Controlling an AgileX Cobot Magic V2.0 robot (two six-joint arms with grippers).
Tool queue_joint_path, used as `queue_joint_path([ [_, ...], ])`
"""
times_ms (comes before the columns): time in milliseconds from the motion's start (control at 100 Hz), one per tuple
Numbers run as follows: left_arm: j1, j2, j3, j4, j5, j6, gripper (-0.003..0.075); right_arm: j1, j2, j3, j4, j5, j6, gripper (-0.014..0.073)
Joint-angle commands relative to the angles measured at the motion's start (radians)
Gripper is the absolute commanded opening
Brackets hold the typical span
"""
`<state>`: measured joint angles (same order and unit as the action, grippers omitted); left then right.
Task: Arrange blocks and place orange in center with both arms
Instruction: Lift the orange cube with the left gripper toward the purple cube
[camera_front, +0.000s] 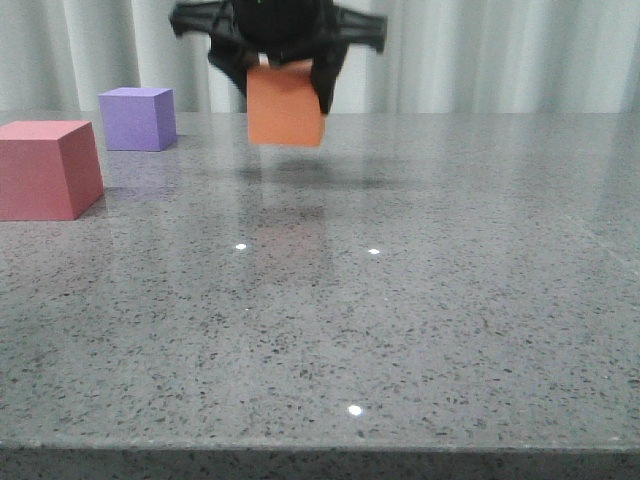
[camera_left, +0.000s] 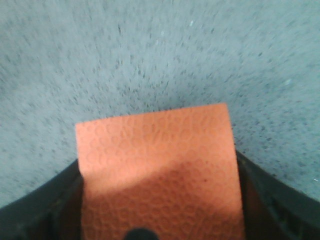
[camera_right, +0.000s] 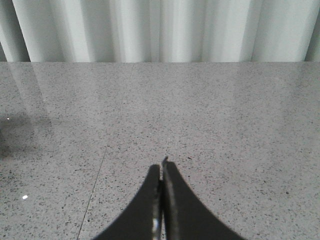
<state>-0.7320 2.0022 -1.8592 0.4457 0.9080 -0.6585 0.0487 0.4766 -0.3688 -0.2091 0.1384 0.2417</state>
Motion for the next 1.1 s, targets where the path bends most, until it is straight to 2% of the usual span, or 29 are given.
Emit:
queue_joint_path([
  [0, 0.016, -0.106, -0.033, 0.019, -0.022, 0.051, 0.0314, -0.008, 0.000, -0.028, -0.017, -0.078, -0.005, -0.0069],
  [150, 0.074, -0.156, -0.033, -0.028, -0.022, 0.127, 0.0314, -0.008, 0.000, -0.028, -0.017, -0.078, -0.005, -0.0069],
  [440, 0.246, -0.220, -0.024, -0.219, -0.024, 0.346, 0.0314, -0.008, 0.000, -0.028, -0.017, -0.078, -0.005, -0.0069],
  [610, 0.337, -0.257, 0.056, -0.233, -0.061, 0.368, 0.0314, -0.008, 0.000, -0.028, -0.017, -0.078, -0.005, -0.0069],
  [780, 0.399, -0.261, 0.133, -0.346, -0.120, 0.496, 0.0314, -0.008, 0.000, -0.028, -0.017, -0.078, -0.005, -0.0069],
  [1090, 0.452, -0.256, 0.239, -0.378, -0.225, 0.498, 0.0314, -0.008, 0.000, -0.028, -0.017, -0.078, -0.005, -0.0069],
])
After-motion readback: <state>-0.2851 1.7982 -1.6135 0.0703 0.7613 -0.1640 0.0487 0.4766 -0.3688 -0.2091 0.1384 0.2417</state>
